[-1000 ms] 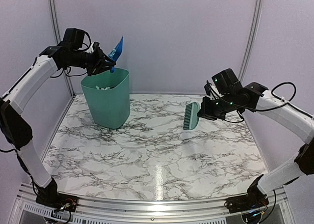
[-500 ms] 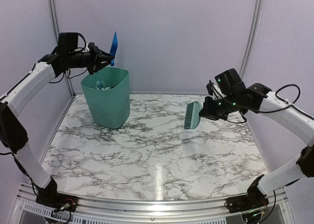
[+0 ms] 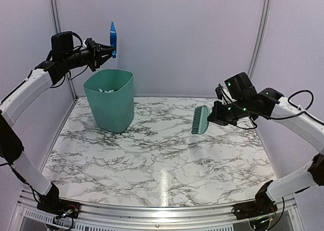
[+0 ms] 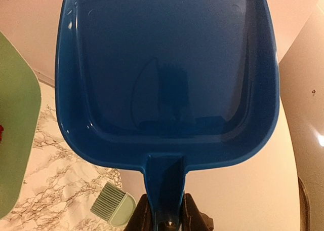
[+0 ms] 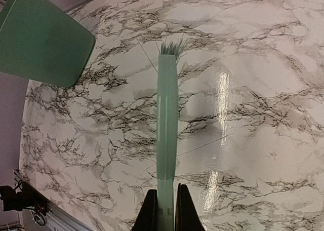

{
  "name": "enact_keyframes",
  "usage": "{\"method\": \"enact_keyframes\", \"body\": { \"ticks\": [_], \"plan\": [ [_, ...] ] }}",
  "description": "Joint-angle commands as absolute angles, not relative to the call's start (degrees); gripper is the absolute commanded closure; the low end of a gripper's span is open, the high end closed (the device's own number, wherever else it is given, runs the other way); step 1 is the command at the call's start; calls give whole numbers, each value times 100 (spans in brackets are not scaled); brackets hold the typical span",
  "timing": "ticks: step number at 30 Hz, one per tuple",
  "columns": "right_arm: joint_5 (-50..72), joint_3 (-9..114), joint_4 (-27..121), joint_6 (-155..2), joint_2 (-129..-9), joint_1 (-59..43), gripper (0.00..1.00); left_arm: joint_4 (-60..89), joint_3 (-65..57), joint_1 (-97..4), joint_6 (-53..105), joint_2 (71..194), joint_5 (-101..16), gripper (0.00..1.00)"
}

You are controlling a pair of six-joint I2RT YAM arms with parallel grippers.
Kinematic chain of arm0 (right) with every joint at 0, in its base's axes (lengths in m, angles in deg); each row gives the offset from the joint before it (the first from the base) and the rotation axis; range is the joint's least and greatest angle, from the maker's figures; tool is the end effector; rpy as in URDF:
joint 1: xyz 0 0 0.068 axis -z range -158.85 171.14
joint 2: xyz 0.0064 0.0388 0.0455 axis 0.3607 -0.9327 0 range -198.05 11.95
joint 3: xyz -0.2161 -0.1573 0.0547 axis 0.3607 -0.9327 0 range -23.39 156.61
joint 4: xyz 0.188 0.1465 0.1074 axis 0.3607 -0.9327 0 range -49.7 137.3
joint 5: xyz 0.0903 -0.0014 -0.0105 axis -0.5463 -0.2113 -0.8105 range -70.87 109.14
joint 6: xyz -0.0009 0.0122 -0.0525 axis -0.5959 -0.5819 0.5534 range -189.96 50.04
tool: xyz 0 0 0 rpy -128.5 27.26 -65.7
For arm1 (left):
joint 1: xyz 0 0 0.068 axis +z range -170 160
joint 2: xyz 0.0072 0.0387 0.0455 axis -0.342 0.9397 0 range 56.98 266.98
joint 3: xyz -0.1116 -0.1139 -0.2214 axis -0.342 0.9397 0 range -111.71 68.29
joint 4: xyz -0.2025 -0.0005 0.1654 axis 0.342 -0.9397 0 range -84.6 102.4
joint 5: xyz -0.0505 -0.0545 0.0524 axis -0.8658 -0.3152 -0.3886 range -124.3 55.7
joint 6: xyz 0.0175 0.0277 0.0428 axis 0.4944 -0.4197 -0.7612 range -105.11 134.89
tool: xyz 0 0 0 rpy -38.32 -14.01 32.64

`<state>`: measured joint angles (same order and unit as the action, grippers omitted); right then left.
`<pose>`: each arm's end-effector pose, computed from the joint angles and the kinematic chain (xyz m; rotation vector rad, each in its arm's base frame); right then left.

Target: Sweep away the paper scraps from the table

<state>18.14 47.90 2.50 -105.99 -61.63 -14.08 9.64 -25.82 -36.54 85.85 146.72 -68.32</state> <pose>0.2179 0.1547 0.3367 0.0089 2.4795 0.5851 0.3412 -0.1222 0.4589 -0.3056 1.7806 -1.6064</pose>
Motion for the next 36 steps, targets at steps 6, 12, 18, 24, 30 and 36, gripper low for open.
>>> {"method": "enact_keyframes", "body": {
  "ticks": [6,12,18,24,30,36],
  "plan": [
    [1886,4932,574,-10579,-5951,-1396,100,-363,-2113,-3870,6801,13385,-6240,100],
    [1817,4910,1168,-10515,-5852,-1397,100,-2067,-1704,-4938,5359,12814,-4983,100],
    [1650,4875,1622,-10511,-5974,-1400,100,-2593,-706,-6151,5186,12410,-4234,100],
    [1455,4653,1766,-10579,-6011,-1401,100,-2640,4,-7023,5459,12646,-3986,100],
    [1168,4013,1871,-10854,-5959,-1401,100,-2636,496,-7408,5915,13439,-3593,100],
    [1131,2927,2910,-11602,-5629,-1401,100,-2636,359,-7406,6066,14392,-3149,100]
  ]
}}
